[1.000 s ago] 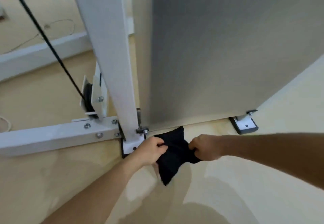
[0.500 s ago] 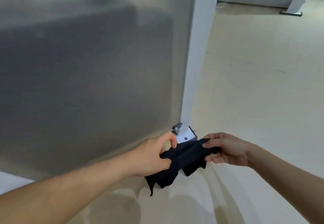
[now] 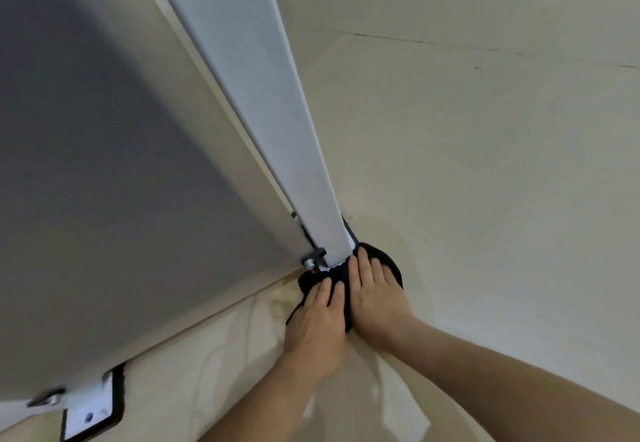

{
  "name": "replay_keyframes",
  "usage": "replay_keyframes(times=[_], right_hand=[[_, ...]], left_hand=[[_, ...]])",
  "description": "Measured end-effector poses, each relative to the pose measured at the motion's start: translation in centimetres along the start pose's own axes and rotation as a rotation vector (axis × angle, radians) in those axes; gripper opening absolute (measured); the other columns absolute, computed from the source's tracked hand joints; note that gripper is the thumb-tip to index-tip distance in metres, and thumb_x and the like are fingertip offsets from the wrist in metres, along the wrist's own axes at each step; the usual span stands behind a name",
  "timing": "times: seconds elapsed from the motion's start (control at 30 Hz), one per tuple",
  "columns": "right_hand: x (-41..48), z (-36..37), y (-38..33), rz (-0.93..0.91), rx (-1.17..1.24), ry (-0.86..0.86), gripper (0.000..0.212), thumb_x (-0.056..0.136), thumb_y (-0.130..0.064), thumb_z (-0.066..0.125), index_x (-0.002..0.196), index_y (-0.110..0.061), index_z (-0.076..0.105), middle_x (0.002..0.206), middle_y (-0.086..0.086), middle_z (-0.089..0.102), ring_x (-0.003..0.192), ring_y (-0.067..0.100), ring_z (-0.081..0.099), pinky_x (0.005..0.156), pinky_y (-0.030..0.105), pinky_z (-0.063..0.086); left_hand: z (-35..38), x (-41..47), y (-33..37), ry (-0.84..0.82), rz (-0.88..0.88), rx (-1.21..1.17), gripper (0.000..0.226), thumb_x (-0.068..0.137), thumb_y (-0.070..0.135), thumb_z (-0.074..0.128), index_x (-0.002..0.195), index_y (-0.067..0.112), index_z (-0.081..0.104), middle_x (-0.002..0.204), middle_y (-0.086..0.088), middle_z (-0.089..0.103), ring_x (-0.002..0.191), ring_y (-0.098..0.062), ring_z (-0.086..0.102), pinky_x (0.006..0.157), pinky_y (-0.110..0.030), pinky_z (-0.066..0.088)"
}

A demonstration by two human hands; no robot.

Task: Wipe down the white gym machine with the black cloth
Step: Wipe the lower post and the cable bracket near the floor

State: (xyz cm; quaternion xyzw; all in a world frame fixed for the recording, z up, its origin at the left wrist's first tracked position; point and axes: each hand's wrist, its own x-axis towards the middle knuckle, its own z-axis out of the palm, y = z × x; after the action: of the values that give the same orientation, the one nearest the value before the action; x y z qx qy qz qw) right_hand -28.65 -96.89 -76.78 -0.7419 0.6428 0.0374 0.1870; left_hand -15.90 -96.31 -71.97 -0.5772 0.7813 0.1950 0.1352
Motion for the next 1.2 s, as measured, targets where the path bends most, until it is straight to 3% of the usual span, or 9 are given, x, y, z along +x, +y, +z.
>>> replay_keyframes(times=[0.1,0.3,0.5,0.57,0.67,0.83,0.97,1.1,1.2], right_hand=[[0.7,0.4,0.6,-0.030,0.084,-0.046,0.068,0.081,-0.029,0.033,0.132,0.009,0.054,0.139,0.031,0.050,0.115,0.046,0.060,0.090,0.050,0.054],[0.6,-1.0,3.8,-0.063,0.368,0.075,0.071,0.090,-0.011,0.048,0.156,-0.009,0.021,0.163,0.009,0.019,0.144,0.027,0.031,0.116,0.032,0.025],[5.3,-3.2,5.3,-0.165,0.298,0.006,0.074,0.087,-0.006,0.046,0.155,-0.017,0.018,0.160,0.000,0.024,0.135,0.019,0.035,0.100,0.034,0.033],[8.0,-4.7,5.4,-0.221,0.202,-0.037,0.072,0.086,-0.005,0.045,0.152,-0.019,0.020,0.157,-0.002,0.023,0.133,0.019,0.032,0.094,0.038,0.034],[12.1,-5.9,4.8,-0.227,0.091,-0.075,0.072,0.089,-0.009,0.045,0.153,-0.024,0.017,0.159,-0.005,0.015,0.143,0.021,0.017,0.101,0.046,0.032],[14.5,-6.1,3.9,-0.219,0.201,-0.039,0.068,0.093,-0.011,0.041,0.155,-0.027,0.019,0.163,-0.002,0.016,0.146,0.018,0.017,0.112,0.046,0.024],[7.8,-3.3,4.4,-0.178,0.378,0.065,0.069,0.091,-0.006,0.040,0.156,-0.024,0.023,0.165,-0.003,0.014,0.149,0.019,0.018,0.117,0.036,0.015],[6.3,-2.4,5.5,-0.209,0.279,0.099,0.067,0.089,-0.022,0.019,0.156,-0.026,0.022,0.164,-0.007,0.015,0.150,0.017,0.016,0.113,0.037,0.019],[9.6,-3.0,4.7,-0.199,0.272,0.094,0.076,0.090,-0.015,0.043,0.157,-0.020,0.008,0.158,0.001,0.030,0.142,0.018,0.033,0.110,0.036,0.024]], left_hand=[[-0.1,1.0,0.8,-0.027,-0.072,0.019,0.081,0.096,0.019,0.049,0.156,0.012,-0.005,0.164,-0.009,-0.009,0.151,-0.021,-0.007,0.123,-0.033,0.009],[0.7,0.5,2.1,-0.012,-0.017,0.012,0.080,0.094,0.020,0.045,0.156,0.011,-0.005,0.164,-0.007,-0.009,0.151,-0.018,-0.010,0.119,-0.027,-0.004],[0.1,0.6,3.1,0.003,-0.037,-0.186,0.085,0.092,0.011,0.044,0.155,0.017,-0.012,0.164,-0.001,-0.010,0.150,-0.014,-0.011,0.114,-0.019,-0.010],[0.1,0.5,4.6,0.030,-0.069,-0.242,0.083,0.090,0.013,0.044,0.156,0.013,-0.006,0.164,-0.005,0.004,0.150,-0.021,0.002,0.117,-0.023,0.002],[-0.8,1.1,5.8,0.142,-0.099,-0.211,0.078,0.079,0.019,0.045,0.153,0.008,0.024,0.148,-0.009,0.037,0.134,-0.029,0.037,0.108,-0.035,0.037],[-1.5,2.4,5.3,0.006,-0.125,-0.119,0.081,0.090,0.016,0.049,0.157,0.017,0.003,0.163,0.000,0.003,0.150,-0.020,0.003,0.120,-0.034,0.018],[-1.5,2.5,5.1,-0.068,-0.127,-0.037,0.079,0.092,0.024,0.049,0.156,0.015,0.004,0.164,0.000,-0.005,0.151,-0.017,-0.002,0.121,-0.034,0.015],[-0.6,1.6,4.2,-0.064,-0.091,0.019,0.083,0.094,0.018,0.048,0.156,0.013,-0.007,0.164,-0.001,-0.014,0.150,-0.014,-0.010,0.119,-0.027,-0.002],[-0.6,1.9,4.2,-0.042,-0.094,0.009,0.084,0.094,0.017,0.047,0.156,0.014,-0.010,0.164,-0.002,-0.013,0.150,-0.014,-0.010,0.119,-0.026,-0.005]])
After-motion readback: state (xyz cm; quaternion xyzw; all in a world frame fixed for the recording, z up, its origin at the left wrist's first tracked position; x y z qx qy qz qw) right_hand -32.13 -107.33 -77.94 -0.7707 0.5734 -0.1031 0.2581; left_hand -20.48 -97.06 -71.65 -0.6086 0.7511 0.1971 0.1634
